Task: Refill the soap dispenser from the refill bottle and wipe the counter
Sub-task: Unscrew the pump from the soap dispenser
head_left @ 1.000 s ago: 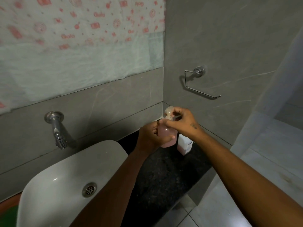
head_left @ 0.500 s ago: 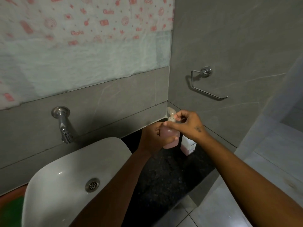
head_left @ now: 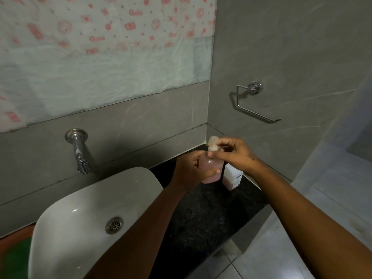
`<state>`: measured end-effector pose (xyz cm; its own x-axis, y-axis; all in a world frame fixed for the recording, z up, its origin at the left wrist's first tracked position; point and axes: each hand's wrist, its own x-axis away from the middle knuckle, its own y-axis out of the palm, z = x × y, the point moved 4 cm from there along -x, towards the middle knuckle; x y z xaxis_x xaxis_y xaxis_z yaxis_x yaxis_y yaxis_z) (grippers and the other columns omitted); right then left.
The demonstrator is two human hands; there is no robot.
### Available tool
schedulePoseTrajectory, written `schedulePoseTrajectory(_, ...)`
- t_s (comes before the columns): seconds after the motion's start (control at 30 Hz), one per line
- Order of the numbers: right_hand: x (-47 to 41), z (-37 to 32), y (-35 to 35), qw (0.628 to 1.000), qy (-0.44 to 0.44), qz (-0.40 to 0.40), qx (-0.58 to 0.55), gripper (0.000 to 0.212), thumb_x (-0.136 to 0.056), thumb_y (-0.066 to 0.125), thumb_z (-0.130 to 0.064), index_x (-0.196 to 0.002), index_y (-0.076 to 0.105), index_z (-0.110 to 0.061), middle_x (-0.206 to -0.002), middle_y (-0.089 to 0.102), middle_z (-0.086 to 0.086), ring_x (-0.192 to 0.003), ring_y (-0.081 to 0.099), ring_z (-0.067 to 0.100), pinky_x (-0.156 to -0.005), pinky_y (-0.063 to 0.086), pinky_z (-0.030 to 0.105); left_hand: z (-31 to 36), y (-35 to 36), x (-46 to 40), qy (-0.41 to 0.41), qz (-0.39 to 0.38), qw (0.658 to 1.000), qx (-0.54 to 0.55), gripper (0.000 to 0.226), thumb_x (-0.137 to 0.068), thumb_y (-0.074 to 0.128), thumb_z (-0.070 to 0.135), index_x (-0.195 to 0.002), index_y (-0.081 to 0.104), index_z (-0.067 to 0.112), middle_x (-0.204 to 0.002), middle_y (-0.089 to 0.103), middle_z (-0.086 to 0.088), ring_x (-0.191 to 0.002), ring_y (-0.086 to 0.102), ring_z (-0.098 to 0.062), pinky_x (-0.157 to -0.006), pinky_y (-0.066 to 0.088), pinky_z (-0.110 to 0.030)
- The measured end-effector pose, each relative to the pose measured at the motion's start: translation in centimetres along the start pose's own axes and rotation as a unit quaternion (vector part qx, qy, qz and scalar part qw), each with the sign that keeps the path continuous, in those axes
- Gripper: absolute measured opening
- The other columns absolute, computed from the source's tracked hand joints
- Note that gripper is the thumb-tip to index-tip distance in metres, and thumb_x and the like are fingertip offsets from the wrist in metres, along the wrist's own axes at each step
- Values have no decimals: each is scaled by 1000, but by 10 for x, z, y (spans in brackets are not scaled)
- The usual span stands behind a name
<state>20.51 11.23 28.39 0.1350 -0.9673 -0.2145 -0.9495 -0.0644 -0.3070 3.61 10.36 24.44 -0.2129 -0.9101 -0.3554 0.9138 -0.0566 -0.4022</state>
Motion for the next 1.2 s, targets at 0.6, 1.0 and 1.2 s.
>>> schedulePoseTrajectory(0.6,8,-2,2,999,2,16,-35,37,-64,83,-31,-97,71,-26,-108,71,10,-103,68,18,-87,58,31,8,1,3,33,5,998,-52,60,-65,80,50,-106,73,7,-97,77,-7,-90,72,-24,-82,60,-48)
schedulePoseTrajectory(1.0,11,8,5,1000,4,-9,13,28,-77,74,-18,-100,71,-34,-107,73,-4,-101,68,13,-83,58,26,2,8,4,24,-14,998,-48,55,-71,88,32,-115,71,3,-107,77,-10,-99,72,-26,-86,59,-49)
schedulePoseTrajectory(1.2,11,16,-1,998,21,63,0,36,-62,84,-42,-91,73,-24,-94,72,5,-87,68,8,-78,60,28,4,9,4,43,9,996,-74,55,-69,89,35,-110,72,3,-103,77,-9,-94,72,-24,-84,60,-46)
